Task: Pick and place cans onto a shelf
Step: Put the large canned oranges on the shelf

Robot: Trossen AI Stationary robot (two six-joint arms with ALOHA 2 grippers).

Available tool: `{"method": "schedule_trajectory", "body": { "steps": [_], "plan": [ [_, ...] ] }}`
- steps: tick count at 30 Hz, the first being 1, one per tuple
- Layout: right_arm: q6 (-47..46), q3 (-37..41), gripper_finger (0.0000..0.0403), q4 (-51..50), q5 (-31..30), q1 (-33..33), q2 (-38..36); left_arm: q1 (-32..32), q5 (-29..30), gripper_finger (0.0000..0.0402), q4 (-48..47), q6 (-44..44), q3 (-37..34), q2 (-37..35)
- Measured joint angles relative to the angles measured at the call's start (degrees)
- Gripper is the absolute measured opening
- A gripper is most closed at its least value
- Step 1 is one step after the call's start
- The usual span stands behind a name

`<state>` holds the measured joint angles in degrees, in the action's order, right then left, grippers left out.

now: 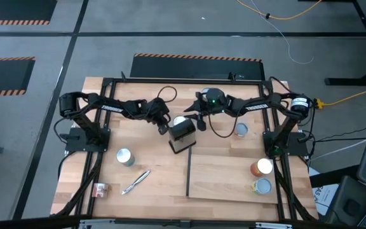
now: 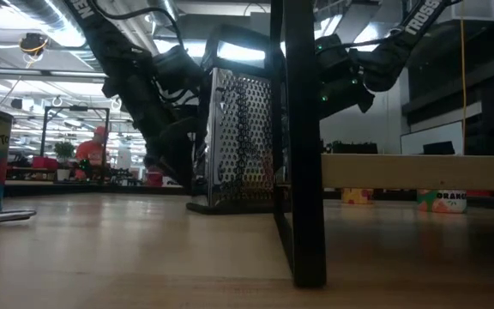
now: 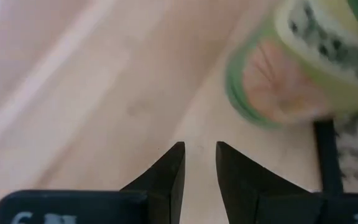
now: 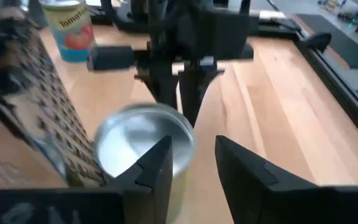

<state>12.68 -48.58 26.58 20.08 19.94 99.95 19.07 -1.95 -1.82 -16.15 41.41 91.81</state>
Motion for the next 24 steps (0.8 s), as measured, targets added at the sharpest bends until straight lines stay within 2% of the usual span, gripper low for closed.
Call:
{"method": "schedule_trajectory", "body": {
  "steps": [10, 24],
  "plan": [
    [-0.14, 0.0, 0.0126, -4.77, 0.0, 4.68, 0.02, 2.31, -0.68, 0.0084, 13.37, 0.0, 0.0, -0.04],
    [-0.14, 0.0, 0.0126, -7.12, 0.02, 6.58, 0.02, 5.6, -0.68, 0.0084, 13.42, -0.25, 0.0, -0.04]
  ]
}}
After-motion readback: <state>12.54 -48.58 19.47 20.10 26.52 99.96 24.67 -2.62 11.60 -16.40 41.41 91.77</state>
